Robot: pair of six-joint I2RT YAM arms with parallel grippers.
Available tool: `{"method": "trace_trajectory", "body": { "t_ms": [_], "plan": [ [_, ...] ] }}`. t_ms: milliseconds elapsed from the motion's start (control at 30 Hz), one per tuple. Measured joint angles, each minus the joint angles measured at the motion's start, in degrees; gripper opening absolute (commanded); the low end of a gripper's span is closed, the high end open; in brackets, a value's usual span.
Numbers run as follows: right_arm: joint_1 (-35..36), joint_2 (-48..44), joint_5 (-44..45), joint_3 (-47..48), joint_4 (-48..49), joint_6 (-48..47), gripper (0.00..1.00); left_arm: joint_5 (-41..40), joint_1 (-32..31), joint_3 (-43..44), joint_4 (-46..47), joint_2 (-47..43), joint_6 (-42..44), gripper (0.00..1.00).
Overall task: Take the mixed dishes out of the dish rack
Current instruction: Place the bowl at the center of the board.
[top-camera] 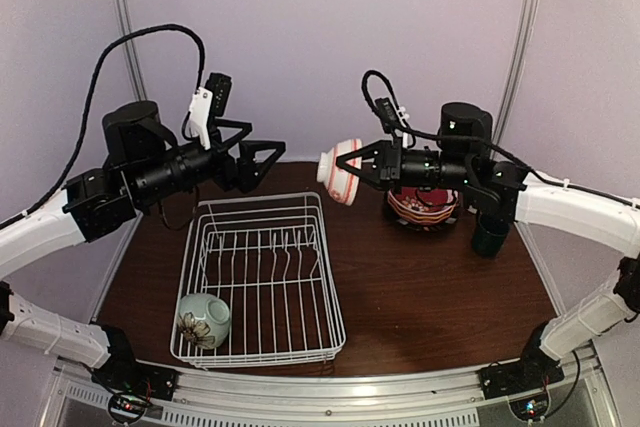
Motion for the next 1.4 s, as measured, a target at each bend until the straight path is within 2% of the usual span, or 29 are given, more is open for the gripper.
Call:
{"method": "trace_trajectory", "body": {
  "t_ms": [233, 400, 533, 733, 1067, 1400],
  "plan": [
    [-0.96, -3.26, 13.49, 8.76, -37.64, -23.12, 0.0, -1.29, 0.0, 0.0, -2.82, 0.02, 0.0, 0.97],
    [-1.14, -2.86, 24.55, 9.64, -54.58, -32.04, 0.0, -1.64, 0.0, 0.0, -4.33, 0.66, 0.0, 0.97],
    [-1.22, -1.44, 31.54, 10.23, -62.93, -36.0, 0.0, -1.75, 0.0, 0.02, -6.34, 1.79, 0.0, 0.97],
    [-1.22, 2.58, 38.91, 10.6, -68.04, -39.6, 0.0, -2.32, 0.0, 0.02, -8.26, 2.62, 0.0, 0.97],
    [-1.22, 15.43, 49.13, 12.5, -71.58, -43.01, 0.0, -4.42, 0.0, 0.02, -10.73, 3.45, -1.03, 0.98],
    [-1.42, 21.62, 52.19, 11.96, -69.88, -44.46, 0.04, -5.97, 0.26, -0.15, -13.25, 3.58, -2.6, 0.97]
  ]
}}
